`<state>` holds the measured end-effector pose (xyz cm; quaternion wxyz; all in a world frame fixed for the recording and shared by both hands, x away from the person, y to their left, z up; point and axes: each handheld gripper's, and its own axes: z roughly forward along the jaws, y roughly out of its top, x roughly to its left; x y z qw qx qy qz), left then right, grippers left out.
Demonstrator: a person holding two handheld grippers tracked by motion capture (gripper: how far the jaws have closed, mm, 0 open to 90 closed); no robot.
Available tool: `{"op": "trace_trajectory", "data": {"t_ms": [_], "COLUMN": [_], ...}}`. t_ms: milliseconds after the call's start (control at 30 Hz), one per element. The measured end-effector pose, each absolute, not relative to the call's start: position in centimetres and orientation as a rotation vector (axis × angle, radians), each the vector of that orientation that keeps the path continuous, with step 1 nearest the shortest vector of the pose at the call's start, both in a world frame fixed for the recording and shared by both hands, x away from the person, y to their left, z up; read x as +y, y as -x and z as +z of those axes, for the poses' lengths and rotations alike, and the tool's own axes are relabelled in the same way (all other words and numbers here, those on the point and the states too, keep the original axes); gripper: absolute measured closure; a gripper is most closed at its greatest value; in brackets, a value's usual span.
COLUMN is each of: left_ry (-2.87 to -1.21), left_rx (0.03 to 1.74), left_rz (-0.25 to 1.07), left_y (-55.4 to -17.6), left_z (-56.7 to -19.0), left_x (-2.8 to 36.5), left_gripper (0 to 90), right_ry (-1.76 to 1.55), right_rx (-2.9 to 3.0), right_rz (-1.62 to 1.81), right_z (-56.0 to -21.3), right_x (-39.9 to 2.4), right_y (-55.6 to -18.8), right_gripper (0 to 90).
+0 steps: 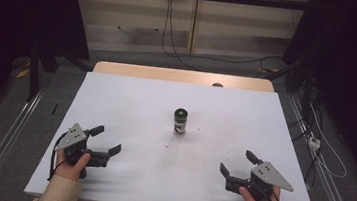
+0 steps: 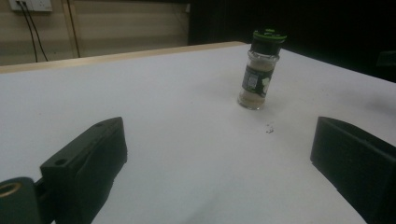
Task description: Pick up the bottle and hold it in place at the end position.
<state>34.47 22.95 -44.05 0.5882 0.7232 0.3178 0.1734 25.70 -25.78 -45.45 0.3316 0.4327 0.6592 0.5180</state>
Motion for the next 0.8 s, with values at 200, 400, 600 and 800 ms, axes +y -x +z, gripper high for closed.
{"op": "trace_trajectory", "data": {"t_ms": [200, 400, 600, 800], "left_ry": [-1.683, -1.682, -1.734, -1.762], "left_rx": [0.724, 0.696, 0.652, 0.64], "left_rz": [0.413, 0.422, 0.39, 0.372], "left_y": [-34.9, -35.7, -36.5, -37.5], "left_z": [-43.7, -43.0, -42.9, -43.0], "left_x": [22.1, 20.4, 17.8, 15.6], "left_gripper": [3.0, 3.5, 3.7, 4.3], "right_ry": [-1.125, -1.128, -1.127, -1.13], "right_rx": [1.723, 1.719, 1.715, 1.71], "right_rz": [1.357, 1.358, 1.358, 1.367], "right_z": [-45.4, -45.3, -45.3, -45.2], "right_x": [-25.7, -25.7, -25.8, -25.8], "right_y": [-25.8, -25.8, -25.8, -26.0], "right_gripper": [3.5, 3.6, 3.6, 3.7]}}
